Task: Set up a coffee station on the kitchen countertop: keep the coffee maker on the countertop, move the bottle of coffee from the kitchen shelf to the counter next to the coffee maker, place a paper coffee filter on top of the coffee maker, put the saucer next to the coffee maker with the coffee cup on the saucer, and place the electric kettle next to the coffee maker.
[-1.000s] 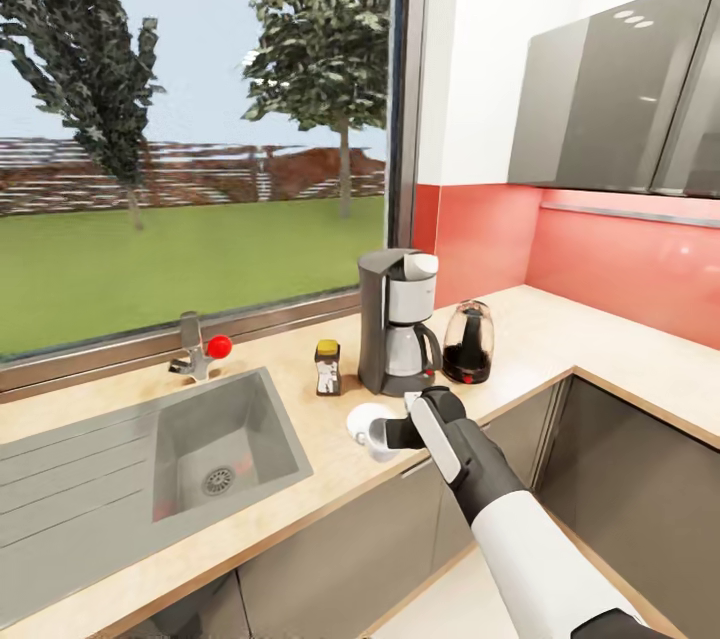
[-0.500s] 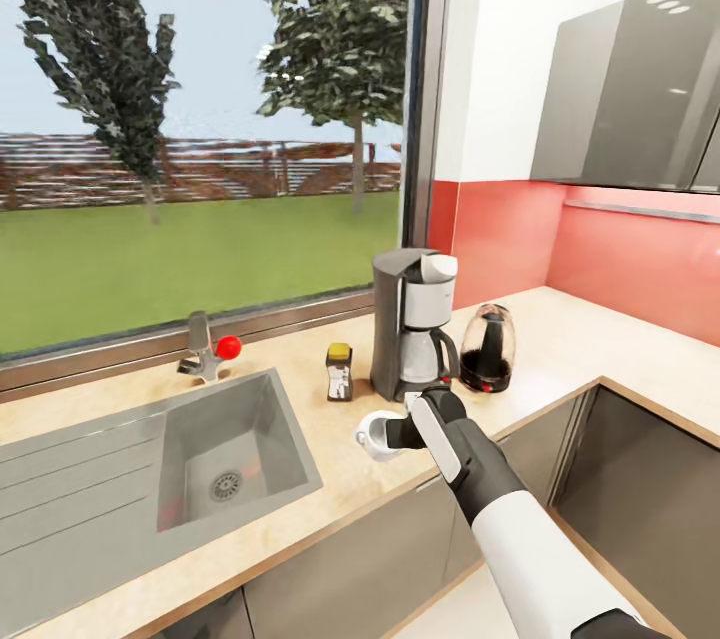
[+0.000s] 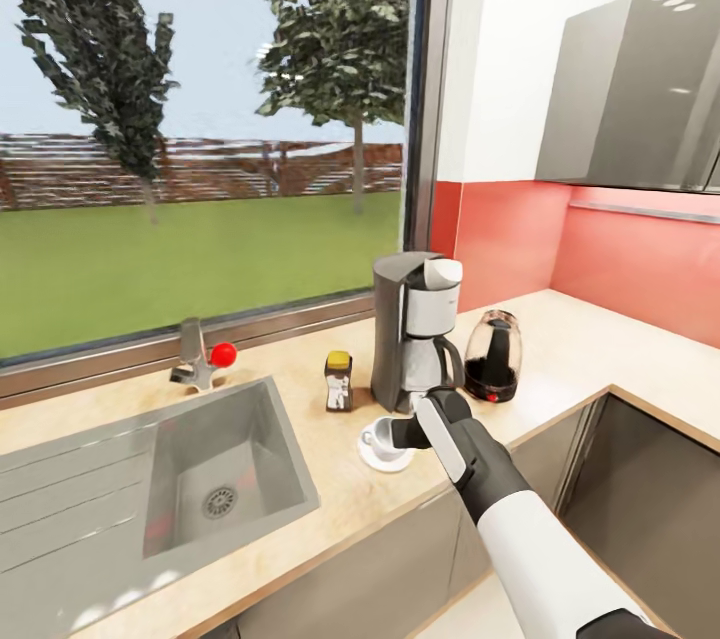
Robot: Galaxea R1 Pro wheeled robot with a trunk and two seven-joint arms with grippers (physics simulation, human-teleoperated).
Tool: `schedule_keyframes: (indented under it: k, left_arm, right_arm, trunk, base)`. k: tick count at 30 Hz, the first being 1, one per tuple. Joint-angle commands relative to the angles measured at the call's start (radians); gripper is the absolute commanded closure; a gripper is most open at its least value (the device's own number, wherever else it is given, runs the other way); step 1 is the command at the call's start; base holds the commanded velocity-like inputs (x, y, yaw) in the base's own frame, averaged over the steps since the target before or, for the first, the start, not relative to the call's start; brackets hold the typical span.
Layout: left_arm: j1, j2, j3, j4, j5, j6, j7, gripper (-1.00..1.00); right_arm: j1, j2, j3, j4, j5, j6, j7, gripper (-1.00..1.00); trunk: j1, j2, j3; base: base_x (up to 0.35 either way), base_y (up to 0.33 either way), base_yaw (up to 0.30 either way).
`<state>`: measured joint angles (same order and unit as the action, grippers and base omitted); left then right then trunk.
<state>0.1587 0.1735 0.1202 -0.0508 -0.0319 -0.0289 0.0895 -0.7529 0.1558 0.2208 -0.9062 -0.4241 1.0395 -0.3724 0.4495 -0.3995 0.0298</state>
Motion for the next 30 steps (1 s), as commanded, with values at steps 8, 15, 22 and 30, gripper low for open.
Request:
schedule_keyframes:
  k: [8,15,22,30]
  left_arm:
    - [0.001,0.0,0.005,0.001,-0.003,-0.002,0.001,-1.0]
    - [0.001,0.0,0.004,0.003,-0.003,0.001,0.001,-1.0]
    - [0.001,0.0,0.005,0.003,-0.002,0.005,0.0,-1.0]
    - [0.001,-0.001,0.007,0.003,-0.002,0.007,0.0,-1.0]
  right_arm:
    - [0.0,-0.02,0.002,0.0,-0.014,0.001,-0.007,1.0]
    - [0.0,-0.024,0.002,0.001,-0.012,0.001,-0.008,1.0]
    - [0.0,-0.023,0.003,0.084,-0.013,0.0,-0.008,1.0]
    - [0.0,-0.021,0.005,0.115,-0.015,-0.001,-0.008,1.0]
  trunk:
    - [0.0,-0.001,0.0]
    - [0.0,-0.001,0.0]
    - [0.0,-0.001,0.0]
    - [0.0,-0.001,0.0]
  base:
    - [0.018,0.0,0.0]
    - [0.0,0.0,0.0]
    - [0.0,0.0,0.0]
    - [0.16,0.0,0.0]
